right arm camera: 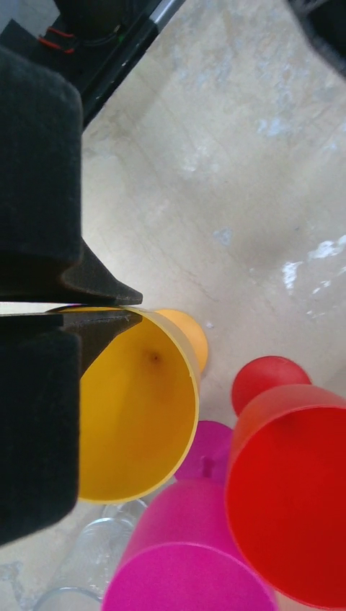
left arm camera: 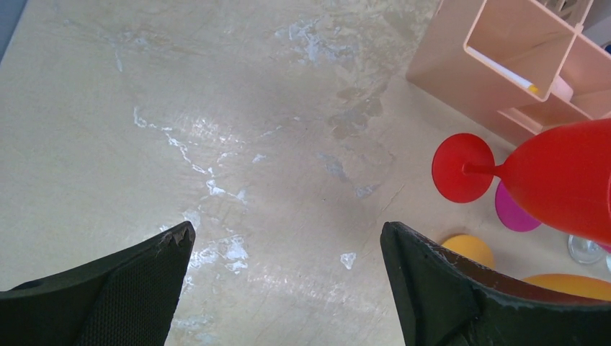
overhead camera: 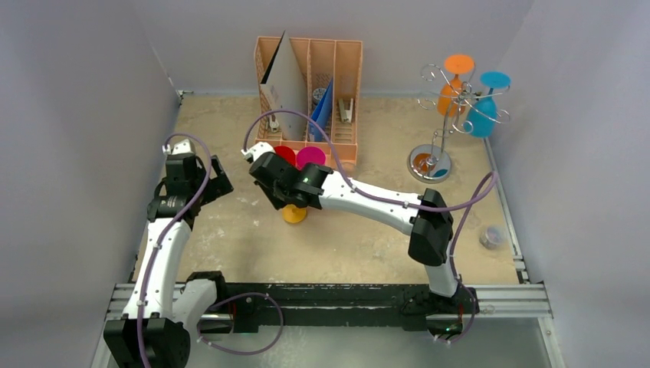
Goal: Take the wine glass off the wine glass rack
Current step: Place the wine glass at the center of the board.
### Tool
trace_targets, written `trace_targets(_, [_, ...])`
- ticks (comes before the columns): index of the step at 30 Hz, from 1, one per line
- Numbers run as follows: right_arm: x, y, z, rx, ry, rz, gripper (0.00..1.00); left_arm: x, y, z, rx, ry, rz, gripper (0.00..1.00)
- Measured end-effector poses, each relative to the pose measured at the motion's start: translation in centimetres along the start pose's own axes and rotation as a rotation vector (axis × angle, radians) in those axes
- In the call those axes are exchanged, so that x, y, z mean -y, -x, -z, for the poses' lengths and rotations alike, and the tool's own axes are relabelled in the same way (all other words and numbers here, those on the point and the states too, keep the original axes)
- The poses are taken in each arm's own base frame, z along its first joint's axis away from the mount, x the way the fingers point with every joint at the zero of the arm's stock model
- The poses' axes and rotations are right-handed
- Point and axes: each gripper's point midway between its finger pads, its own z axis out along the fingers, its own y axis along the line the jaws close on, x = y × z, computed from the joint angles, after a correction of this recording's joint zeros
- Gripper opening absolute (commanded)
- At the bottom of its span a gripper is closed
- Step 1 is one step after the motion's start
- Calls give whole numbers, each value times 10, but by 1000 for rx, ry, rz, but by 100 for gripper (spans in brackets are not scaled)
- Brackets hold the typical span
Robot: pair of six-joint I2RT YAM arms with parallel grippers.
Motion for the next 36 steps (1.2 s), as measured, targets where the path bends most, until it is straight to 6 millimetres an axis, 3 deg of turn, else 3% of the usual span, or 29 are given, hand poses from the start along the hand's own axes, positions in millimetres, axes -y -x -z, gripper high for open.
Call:
trace_targets(8, [-9, 24, -12, 58, 9, -3, 0, -3, 4, -1, 21, 22, 17, 100])
trace_targets(24, [-10, 13, -32, 29, -11, 12, 0, -6, 2, 2, 7, 35, 17, 99])
trace_targets(31, [-11, 13, -32, 30, -13, 21, 15, -6, 2, 2, 6, 37, 17, 99])
trace_targets(36, [-9, 9, -31, 13, -16, 35, 32, -6, 2, 2, 6, 37, 17, 99])
